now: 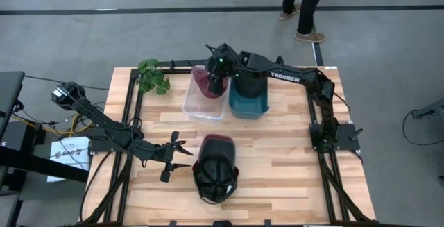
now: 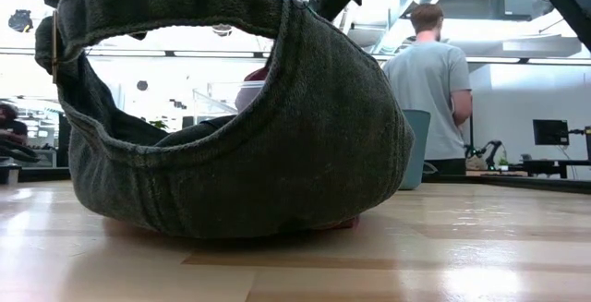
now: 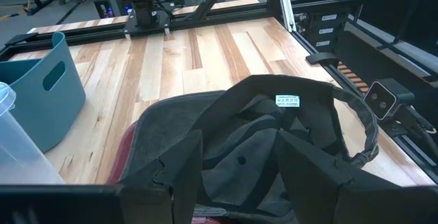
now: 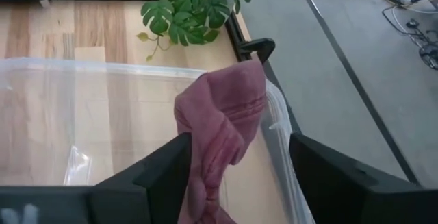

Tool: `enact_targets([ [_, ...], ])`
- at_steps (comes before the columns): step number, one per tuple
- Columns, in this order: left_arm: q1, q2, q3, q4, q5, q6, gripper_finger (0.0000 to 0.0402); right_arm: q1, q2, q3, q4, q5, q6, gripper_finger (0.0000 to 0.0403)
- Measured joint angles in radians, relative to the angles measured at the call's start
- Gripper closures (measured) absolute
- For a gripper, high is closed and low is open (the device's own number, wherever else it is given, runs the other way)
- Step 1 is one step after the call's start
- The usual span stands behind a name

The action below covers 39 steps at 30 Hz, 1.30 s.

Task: Pick & Place hat
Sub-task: Put the top red cap into the transparent bin, then put the black cap into the blue bin

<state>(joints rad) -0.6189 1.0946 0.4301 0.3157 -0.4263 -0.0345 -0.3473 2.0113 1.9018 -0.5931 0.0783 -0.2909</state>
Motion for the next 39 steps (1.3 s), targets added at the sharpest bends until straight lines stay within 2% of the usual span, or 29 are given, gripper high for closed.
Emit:
enact_targets([
  [9, 0.0, 0.0, 0.0, 0.0, 0.0, 0.0, 0.0218, 0.009, -0.001, 0.12, -0.134, 0.0, -0.016, 0.0157],
  [19, -0.001, 0.0, 0.0, 0.0, 0.0, -0.008, 0.0218, 0.126, -0.002, 0.254, -0.476, 0.0, -0.025, 0.0157],
  [30, -0.001, 0.0, 0.0, 0.0, 0.0, -0.008, 0.0218, 0.378, -0.002, 0.278, -0.675, 0.004, 0.023, 0.0157],
  [36, -0.001, 0.0, 0.0, 0.0, 0.0, -0.008, 0.0218, 0.559, -0.002, 0.278, -0.684, 0.007, 0.073, 0.0157],
  [39, -0.001, 0.0, 0.0, 0.0, 0.001, -0.008, 0.0218, 0.651, -0.002, 0.276, -0.681, 0.053, 0.122, 0.0157],
])
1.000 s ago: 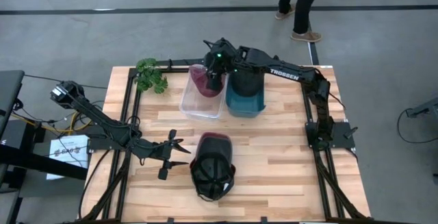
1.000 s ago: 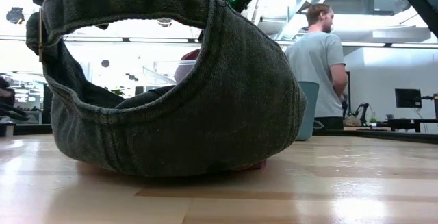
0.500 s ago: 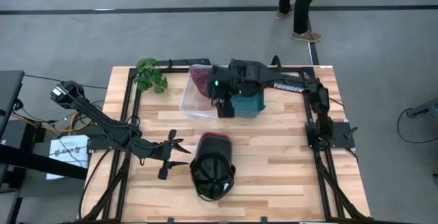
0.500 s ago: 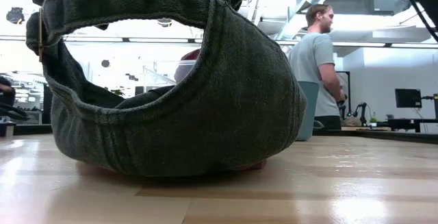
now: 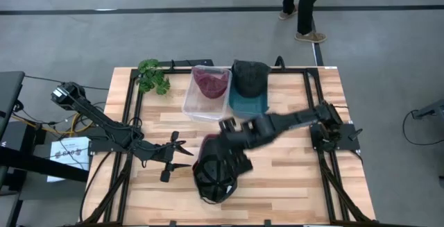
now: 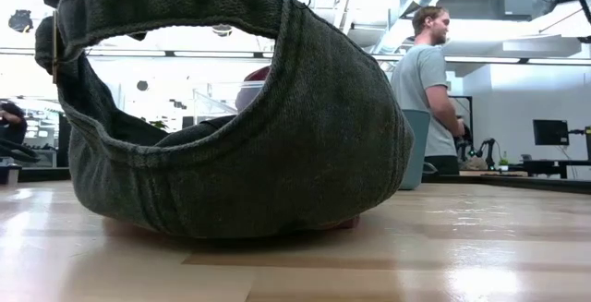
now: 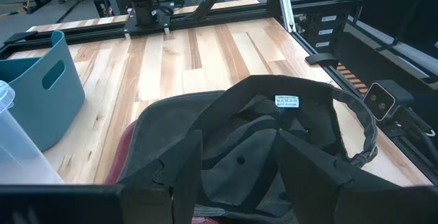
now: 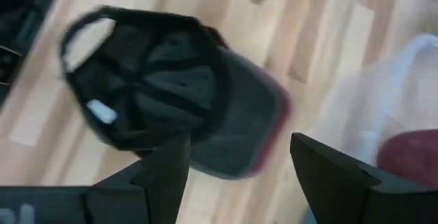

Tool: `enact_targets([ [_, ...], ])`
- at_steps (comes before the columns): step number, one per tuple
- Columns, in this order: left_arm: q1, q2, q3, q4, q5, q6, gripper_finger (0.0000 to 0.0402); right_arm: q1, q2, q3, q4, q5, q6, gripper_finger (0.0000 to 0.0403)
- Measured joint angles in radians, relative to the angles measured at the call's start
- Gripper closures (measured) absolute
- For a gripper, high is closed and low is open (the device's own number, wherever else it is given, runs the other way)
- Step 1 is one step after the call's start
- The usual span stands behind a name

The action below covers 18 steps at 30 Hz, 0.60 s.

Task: Pick & Place hat
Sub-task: Put the black cap into the blue bin

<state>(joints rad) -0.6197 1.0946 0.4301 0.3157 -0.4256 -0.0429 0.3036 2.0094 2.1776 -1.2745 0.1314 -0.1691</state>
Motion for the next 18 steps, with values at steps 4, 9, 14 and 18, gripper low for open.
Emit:
enact_targets([
  [4, 0.0, 0.0, 0.0, 0.0, 0.0, 0.0, 0.0218, 0.111, 0.0, -0.045, 0.002, 0.091, 0.089, 0.0157],
  [9, 0.001, 0.0, 0.0, 0.006, 0.0, -0.016, 0.0218, 0.221, -0.001, -0.166, 0.023, 0.114, 0.214, 0.0157],
  [14, 0.0, 0.0, 0.0, 0.009, 0.0, -0.018, 0.0218, 0.317, -0.012, -0.368, 0.149, 0.307, 0.333, 0.0157],
  [18, 0.001, 0.0, 0.0, 0.026, 0.0, -0.018, 0.0218, 0.379, -0.053, -0.575, 0.158, 0.541, 0.539, 0.0157],
])
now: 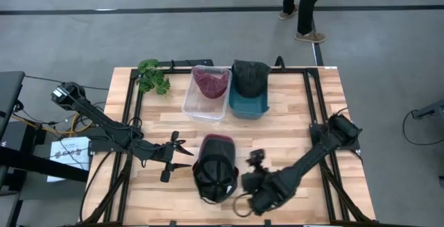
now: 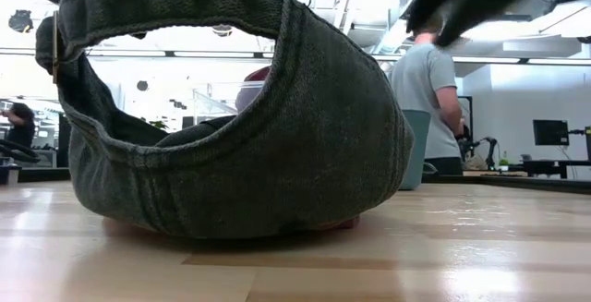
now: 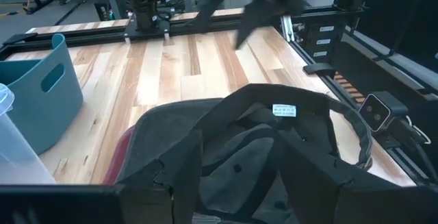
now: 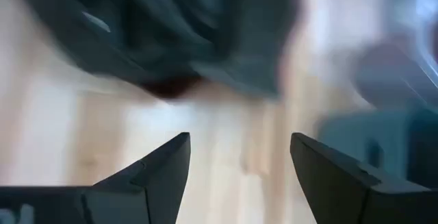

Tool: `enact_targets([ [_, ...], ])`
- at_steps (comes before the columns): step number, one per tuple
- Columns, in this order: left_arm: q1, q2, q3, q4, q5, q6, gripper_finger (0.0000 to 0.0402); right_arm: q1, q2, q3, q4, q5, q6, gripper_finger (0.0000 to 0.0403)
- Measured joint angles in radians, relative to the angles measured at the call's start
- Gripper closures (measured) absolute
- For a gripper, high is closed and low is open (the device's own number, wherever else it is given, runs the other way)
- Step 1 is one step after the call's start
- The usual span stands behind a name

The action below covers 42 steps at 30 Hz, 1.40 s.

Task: Pick & Place hat
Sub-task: Put the black cap into the blue bin

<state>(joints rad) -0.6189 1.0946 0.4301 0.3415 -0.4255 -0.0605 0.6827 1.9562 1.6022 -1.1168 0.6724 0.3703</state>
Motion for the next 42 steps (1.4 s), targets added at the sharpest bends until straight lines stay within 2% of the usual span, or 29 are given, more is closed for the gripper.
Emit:
enact_targets([
  [4, 0.0, 0.0, 0.0, 0.011, 0.0, 0.002, 0.0218, 0.065, -0.117, -0.252, -0.007, 0.211, 0.34, 0.0157],
  [6, 0.0, 0.0, 0.0, 0.017, 0.0, 0.014, 0.0218, 0.1, -0.184, -0.371, -0.009, 0.278, 0.523, 0.0157],
  [11, 0.0, 0.0, 0.0, 0.026, 0.0, 0.029, 0.0218, 0.163, -0.303, -0.553, 0.086, 0.303, 0.963, 0.0157],
  [14, 0.0, 0.0, 0.0, 0.026, 0.0, 0.029, 0.0218, 0.185, -0.316, -0.599, 0.219, 0.298, 1.035, 0.0157],
  [18, 0.0, 0.0, 0.0, 0.026, 0.0, 0.029, 0.0218, 0.188, -0.314, -0.61, 0.403, 0.298, 0.858, 0.0157],
  [22, 0.0, 0.0, 0.0, 0.027, 0.0, 0.026, 0.0218, 0.156, -0.306, -0.61, 0.669, 0.245, 0.526, 0.0157],
  [26, 0.0, 0.0, 0.0, 0.028, 0.0, 0.026, 0.0218, 0.108, -0.277, -0.609, 0.94, 0.056, 0.163, 0.0157],
  [29, 0.0, 0.0, 0.0, 0.031, 0.0, 0.026, 0.0218, 0.063, -0.253, -0.608, 1.091, -0.093, -0.011, 0.0157],
  [42, 0.0, 0.0, 0.0, 0.034, 0.0, 0.027, 0.0218, -0.115, -0.115, -0.522, 1.118, -0.49, -0.288, 0.0157],
])
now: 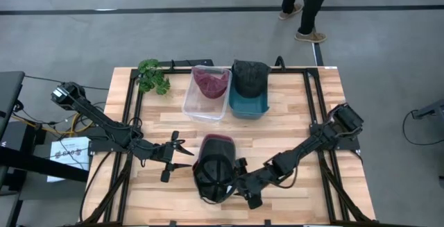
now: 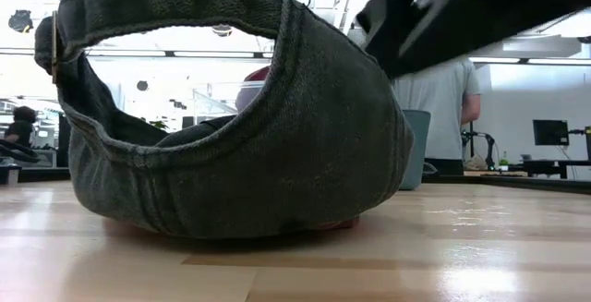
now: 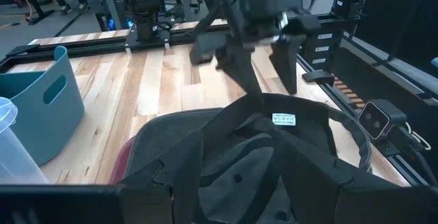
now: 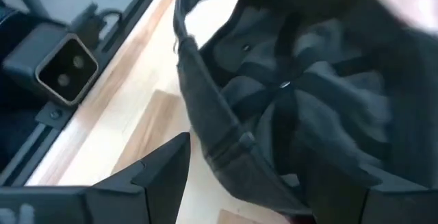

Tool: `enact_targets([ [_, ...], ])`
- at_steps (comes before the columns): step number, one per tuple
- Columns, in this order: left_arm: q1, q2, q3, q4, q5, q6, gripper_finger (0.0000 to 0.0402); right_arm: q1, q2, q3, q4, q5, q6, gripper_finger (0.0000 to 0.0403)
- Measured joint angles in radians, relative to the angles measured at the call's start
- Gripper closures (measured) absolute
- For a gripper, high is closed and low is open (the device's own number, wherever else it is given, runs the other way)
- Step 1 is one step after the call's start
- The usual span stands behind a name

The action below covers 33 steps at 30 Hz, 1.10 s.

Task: Pick & Place hat
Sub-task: Put the black cap into the blue bin

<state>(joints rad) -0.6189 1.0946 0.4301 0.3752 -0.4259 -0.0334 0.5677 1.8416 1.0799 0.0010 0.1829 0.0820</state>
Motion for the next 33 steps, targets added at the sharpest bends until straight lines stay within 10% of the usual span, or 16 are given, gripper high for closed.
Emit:
enact_targets([
  [7, 0.0, 0.0, 0.0, 0.0, 0.0, -0.001, 0.0218, -0.032, 0.045, 0.031, -0.009, -0.058, -0.036, 0.0191],
  [14, 0.0, 0.0, 0.0, 0.0, 0.0, -0.001, 0.0218, -0.023, 0.013, 0.085, -0.049, -0.054, -0.114, 0.0383],
  [33, 0.0, 0.0, 0.0, 0.0, 0.0, 0.002, 0.0218, -0.002, -0.316, 0.261, -0.114, 0.318, -0.407, 0.04],
])
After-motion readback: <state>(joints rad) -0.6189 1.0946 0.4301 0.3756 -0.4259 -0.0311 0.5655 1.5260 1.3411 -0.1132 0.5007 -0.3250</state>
